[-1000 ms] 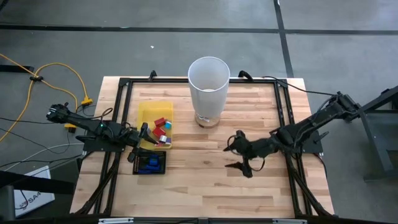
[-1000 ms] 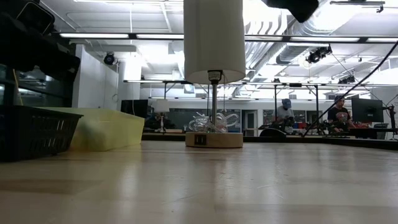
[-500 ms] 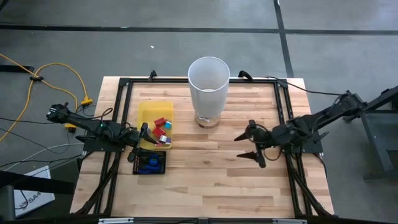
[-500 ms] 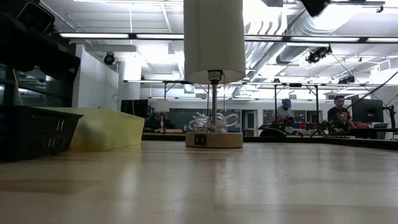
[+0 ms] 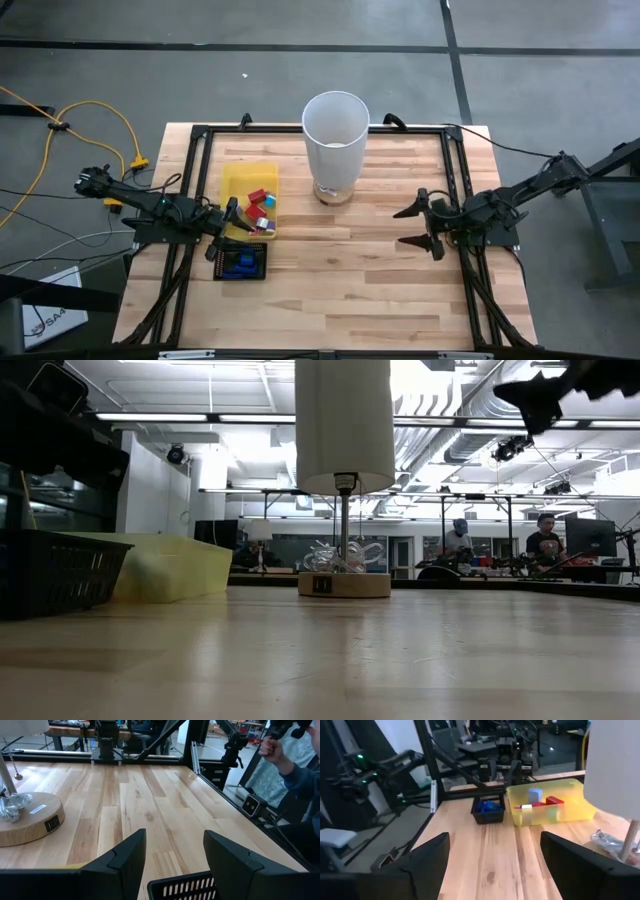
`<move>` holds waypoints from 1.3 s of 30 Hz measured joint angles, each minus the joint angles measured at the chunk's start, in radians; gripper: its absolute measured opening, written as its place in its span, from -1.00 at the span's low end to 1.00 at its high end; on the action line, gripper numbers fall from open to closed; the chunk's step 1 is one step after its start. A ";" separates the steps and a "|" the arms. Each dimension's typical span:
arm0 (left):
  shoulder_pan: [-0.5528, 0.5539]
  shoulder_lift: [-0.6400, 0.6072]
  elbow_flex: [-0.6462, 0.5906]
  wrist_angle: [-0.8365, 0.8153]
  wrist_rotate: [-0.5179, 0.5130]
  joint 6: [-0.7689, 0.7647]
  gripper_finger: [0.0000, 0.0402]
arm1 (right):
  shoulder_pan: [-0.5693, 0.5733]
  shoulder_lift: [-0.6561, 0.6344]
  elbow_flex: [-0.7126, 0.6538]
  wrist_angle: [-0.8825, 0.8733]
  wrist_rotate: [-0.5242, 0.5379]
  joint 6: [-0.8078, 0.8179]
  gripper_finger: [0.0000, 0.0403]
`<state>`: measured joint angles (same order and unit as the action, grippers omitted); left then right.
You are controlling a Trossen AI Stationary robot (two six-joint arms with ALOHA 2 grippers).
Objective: Pick & Place Office items
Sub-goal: Return to Home Position
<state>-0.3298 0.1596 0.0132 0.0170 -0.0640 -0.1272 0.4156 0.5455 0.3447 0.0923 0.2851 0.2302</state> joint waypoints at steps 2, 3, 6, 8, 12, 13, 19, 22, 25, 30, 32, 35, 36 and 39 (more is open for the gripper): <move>0.000 0.000 0.000 0.001 0.000 0.000 -0.05 | 0.000 -0.054 -0.050 0.027 -0.006 0.001 0.49; 0.000 0.000 0.000 0.001 0.000 0.000 -0.05 | 0.000 -0.079 -0.070 0.039 -0.006 0.000 0.49; 0.000 0.000 0.000 0.001 0.000 0.000 -0.05 | 0.000 -0.158 -0.129 0.048 -0.010 0.000 0.49; 0.000 0.000 0.000 0.001 0.000 0.000 -0.05 | 0.000 -0.203 -0.153 0.055 -0.015 0.000 0.49; 0.000 0.000 0.000 0.001 0.000 0.000 -0.05 | 0.000 -0.277 -0.191 0.055 -0.026 0.000 0.49; 0.000 0.000 0.000 0.001 0.000 0.000 -0.05 | 0.000 -0.293 -0.201 0.054 -0.030 0.000 0.49; 0.000 0.000 0.000 0.001 0.000 0.000 -0.05 | 0.000 -0.379 -0.249 0.053 -0.034 0.001 0.49; 0.000 0.000 0.000 0.001 0.000 0.000 -0.05 | 0.000 -0.416 -0.275 0.054 -0.053 0.003 0.49; 0.000 0.000 0.000 0.001 0.000 0.000 -0.05 | 0.000 -0.453 -0.294 0.055 -0.074 0.006 0.49; 0.000 0.000 0.000 0.001 0.000 0.000 -0.05 | 0.000 -0.505 -0.320 0.056 -0.087 0.012 0.49; 0.000 0.000 0.000 0.001 0.000 0.000 -0.05 | 0.000 -0.522 -0.334 0.048 -0.091 0.012 0.49; 0.000 0.000 0.000 0.001 0.000 0.000 -0.05 | 0.000 -0.535 -0.335 0.029 -0.083 0.028 0.49; 0.000 0.000 0.000 0.001 0.000 0.000 -0.05 | 0.000 -0.536 -0.335 0.015 -0.075 0.034 0.49; 0.000 0.000 0.000 0.001 0.000 0.000 -0.05 | 0.000 -0.537 -0.335 -0.010 -0.052 0.035 0.49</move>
<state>-0.3298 0.1596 0.0132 0.0181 -0.0643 -0.1271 0.4160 0.0086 0.0093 0.0820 0.2328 0.2651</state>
